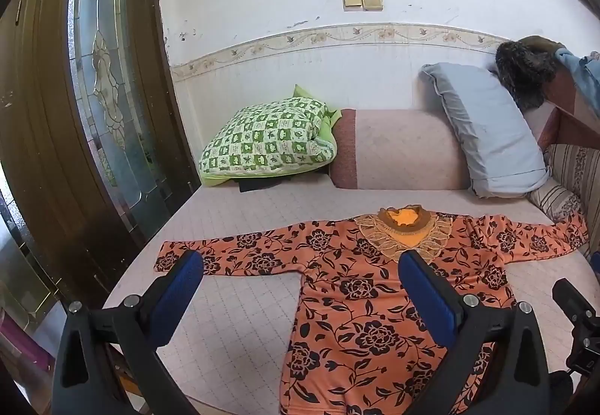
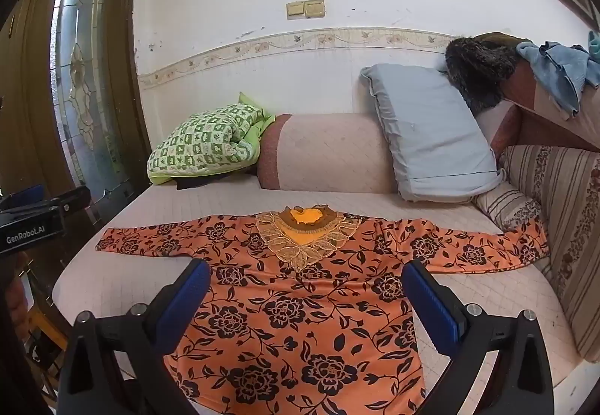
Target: Fold small clothes
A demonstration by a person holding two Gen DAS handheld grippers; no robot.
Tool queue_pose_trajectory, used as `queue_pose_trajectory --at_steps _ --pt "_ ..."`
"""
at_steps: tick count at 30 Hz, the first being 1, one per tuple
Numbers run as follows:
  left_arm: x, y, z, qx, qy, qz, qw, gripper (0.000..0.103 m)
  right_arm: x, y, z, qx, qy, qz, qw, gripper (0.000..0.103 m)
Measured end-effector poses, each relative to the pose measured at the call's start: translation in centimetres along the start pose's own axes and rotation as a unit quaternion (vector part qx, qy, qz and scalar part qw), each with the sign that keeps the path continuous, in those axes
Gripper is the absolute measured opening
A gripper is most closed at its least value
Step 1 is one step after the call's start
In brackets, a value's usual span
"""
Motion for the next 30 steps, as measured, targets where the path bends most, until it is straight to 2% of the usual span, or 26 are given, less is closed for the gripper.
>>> queue_pose_trajectory --at_steps 30 --pt "-0.3 1.0 -2.1 0.019 0.014 0.01 0.9997 0.103 -0.3 0.4 -1.6 0.001 0.013 0.0 1.0 0.103"
Point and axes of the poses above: each gripper's, at about its wrist camera, not at the fingertips, and z roughly against the way its jaws point, y to its left, x to its top, the point moved 3 cm from there along -z, roughly the way its jaws point, and after that the axes turned 12 degrees about z, right-handed, at the moved point
